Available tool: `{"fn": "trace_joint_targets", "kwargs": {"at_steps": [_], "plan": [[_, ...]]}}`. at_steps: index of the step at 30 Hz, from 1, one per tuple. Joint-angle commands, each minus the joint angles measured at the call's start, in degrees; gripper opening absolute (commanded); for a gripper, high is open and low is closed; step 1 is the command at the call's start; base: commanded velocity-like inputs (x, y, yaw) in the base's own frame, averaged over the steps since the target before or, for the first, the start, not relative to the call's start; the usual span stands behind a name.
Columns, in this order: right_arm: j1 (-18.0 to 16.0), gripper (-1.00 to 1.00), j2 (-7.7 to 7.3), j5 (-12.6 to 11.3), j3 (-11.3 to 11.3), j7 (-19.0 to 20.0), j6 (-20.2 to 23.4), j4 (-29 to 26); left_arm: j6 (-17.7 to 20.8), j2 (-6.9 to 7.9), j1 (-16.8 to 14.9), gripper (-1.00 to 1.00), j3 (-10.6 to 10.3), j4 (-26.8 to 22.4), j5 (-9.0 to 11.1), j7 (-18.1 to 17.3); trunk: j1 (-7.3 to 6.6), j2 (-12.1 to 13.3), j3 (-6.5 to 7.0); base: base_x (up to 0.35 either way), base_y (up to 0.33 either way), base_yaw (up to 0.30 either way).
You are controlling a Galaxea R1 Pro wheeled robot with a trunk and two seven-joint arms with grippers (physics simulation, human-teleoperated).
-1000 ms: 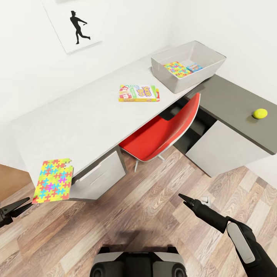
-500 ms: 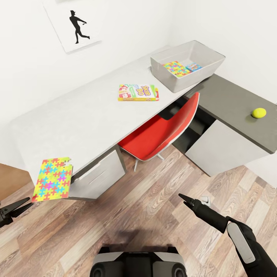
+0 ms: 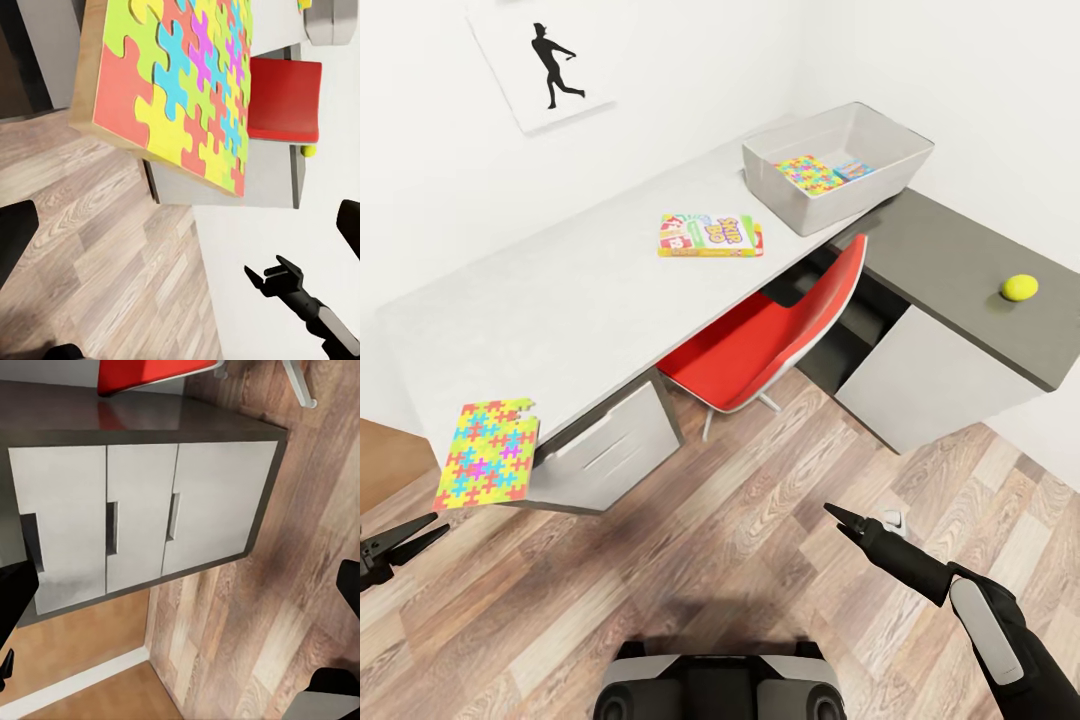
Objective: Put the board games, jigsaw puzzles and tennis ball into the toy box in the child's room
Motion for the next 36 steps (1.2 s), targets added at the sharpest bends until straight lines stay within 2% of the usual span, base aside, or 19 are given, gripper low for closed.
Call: {"fn": "trace_joint_targets", "kwargs": {"at_steps": [1, 12, 23, 36], "plan": [[-0.02, 1.0, 0.0, -0.21, -0.07, 0.04, 0.38, -0.01, 0.61, 0.01, -0.02, 1.0, 0.02, 0.0, -0.01, -0.21, 0.02, -0.06, -0.05, -0.01, -0.013, 0.0], [-0.02, 1.0, -0.01, -0.21, -0.07, 0.04, 0.38, -0.01, 0.62, 0.01, -0.02, 1.0, 0.02, 0.0, -0.01, -0.21, 0.02, -0.06, -0.05, 0.0, -0.004, 0.0], [-0.02, 1.0, 0.04, -0.21, -0.07, 0.04, 0.36, -0.01, 0.64, 0.01, -0.02, 1.0, 0.02, -0.01, -0.01, -0.21, 0.02, -0.06, -0.05, 0.144, 0.0, 0.0], [-0.02, 1.0, 0.05, -0.21, 0.0, 0.04, 0.3, -0.01, 0.62, 0.01, -0.02, 1.0, 0.02, -0.01, -0.01, -0.21, 0.02, -0.06, -0.05, 0.02, 0.0, 0.0]]}}
